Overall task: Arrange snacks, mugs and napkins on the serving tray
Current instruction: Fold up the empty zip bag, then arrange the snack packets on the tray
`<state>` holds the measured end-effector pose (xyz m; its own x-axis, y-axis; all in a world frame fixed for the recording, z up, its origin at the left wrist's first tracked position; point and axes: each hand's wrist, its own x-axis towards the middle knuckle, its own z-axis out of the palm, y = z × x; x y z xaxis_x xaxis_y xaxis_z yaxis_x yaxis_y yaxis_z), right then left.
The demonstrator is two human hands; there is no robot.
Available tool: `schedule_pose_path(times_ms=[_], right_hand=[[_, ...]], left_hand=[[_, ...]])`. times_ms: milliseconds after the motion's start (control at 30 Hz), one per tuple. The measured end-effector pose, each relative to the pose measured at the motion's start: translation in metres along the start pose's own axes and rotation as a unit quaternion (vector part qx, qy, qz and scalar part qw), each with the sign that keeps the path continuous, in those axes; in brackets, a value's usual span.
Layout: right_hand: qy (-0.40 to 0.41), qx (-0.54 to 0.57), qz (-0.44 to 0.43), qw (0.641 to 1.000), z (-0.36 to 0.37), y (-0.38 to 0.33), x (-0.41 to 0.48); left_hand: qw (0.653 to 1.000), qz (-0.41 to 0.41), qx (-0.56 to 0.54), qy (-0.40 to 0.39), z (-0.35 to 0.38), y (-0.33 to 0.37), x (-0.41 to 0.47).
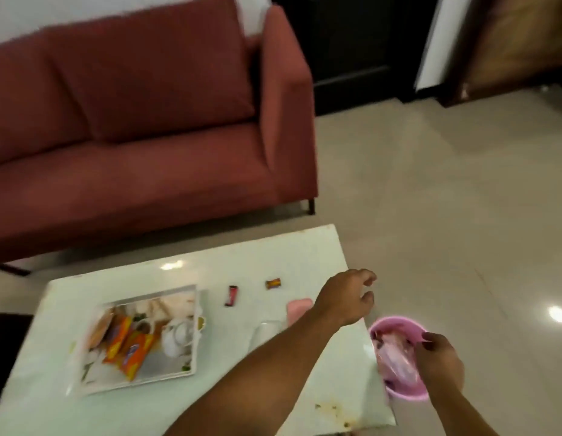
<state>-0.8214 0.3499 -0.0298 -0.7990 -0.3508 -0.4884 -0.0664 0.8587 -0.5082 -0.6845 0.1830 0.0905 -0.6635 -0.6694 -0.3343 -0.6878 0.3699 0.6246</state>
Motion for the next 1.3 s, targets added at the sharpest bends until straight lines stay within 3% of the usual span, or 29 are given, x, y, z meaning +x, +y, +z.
schedule_pose_path(times_ms=[133,300,433,567,700,800,1033,1300], right_hand=[[-0.08,0.008,-0.171,0.982,-0.027,-0.151,-0.076],[-0.166,0.004,-0.379,0.91,-0.022,-0.298,-0.209],[-0.214,-0.029,-0.486,0.847,-0.004,-0.36,-0.304],[-0.288,-0.1,-0.524,0.795,0.035,-0.387,-0.373],[-0.339,-0.149,-0.482,0.794,0.089,-0.408,-0.42],[-0.34,-0.159,-0.419,0.827,0.138,-0.413,-0.449],[-0.316,-0.137,-0.249,0.905,0.248,-0.39,-0.49],[-0.3,-0.088,-0.088,0.946,0.322,-0.334,-0.468]], left_hand=[[0.994,-0.061,0.032,0.08,-0.129,0.0,-0.071],[0.969,-0.167,0.045,0.174,-0.253,-0.039,-0.196],[0.939,-0.25,0.021,0.236,-0.31,-0.084,-0.287],[0.909,-0.315,0.004,0.273,-0.339,-0.144,-0.357],[0.893,-0.35,-0.015,0.281,-0.358,-0.213,-0.399],[0.891,-0.357,-0.044,0.277,-0.363,-0.267,-0.413],[0.918,-0.337,-0.079,0.196,-0.359,-0.373,-0.412],[0.954,-0.276,-0.06,0.1,-0.309,-0.446,-0.371]])
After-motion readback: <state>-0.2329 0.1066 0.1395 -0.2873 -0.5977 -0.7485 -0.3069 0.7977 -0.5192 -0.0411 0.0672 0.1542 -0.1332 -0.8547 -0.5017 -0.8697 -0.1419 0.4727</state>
